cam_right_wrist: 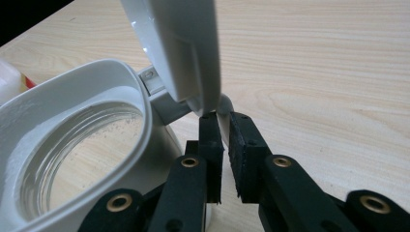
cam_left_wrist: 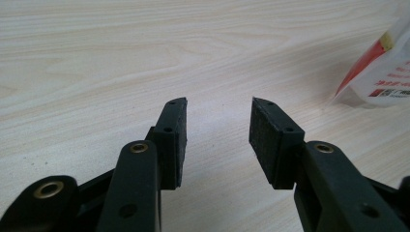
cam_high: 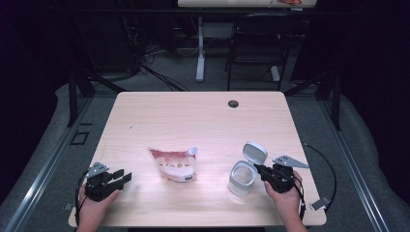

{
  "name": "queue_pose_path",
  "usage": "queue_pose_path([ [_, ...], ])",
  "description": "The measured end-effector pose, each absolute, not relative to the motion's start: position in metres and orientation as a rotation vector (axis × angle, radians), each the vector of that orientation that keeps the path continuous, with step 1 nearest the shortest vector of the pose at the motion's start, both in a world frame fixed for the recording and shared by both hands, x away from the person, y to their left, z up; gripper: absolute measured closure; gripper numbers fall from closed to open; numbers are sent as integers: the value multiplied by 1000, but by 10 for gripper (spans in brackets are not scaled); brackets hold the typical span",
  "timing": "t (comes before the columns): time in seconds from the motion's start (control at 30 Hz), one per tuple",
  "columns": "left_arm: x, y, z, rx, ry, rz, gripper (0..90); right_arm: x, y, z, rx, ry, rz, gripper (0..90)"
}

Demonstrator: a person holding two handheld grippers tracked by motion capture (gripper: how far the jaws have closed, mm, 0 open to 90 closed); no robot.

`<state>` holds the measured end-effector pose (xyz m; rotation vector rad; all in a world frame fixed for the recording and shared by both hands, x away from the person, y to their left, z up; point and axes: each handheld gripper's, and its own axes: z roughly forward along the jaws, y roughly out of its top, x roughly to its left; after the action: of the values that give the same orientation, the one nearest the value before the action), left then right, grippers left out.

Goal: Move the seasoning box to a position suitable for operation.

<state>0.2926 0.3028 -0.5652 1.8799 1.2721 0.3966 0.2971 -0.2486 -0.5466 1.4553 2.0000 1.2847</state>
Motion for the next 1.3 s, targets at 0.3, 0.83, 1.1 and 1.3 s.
queue_pose_path([
  [0.3,292,302,-565,1878,1269,397,582,303,-248,-548,1452,2016,1288,832],
  [0.83,291,300,-561,1883,1239,398,596,287,-260,-539,1414,1995,1282,679],
  [1.1,290,297,-556,1881,1217,425,598,273,-264,-528,1380,1954,1213,691],
  [1.3,287,294,-550,1878,1198,435,597,267,-269,-525,1376,1941,1244,679],
])
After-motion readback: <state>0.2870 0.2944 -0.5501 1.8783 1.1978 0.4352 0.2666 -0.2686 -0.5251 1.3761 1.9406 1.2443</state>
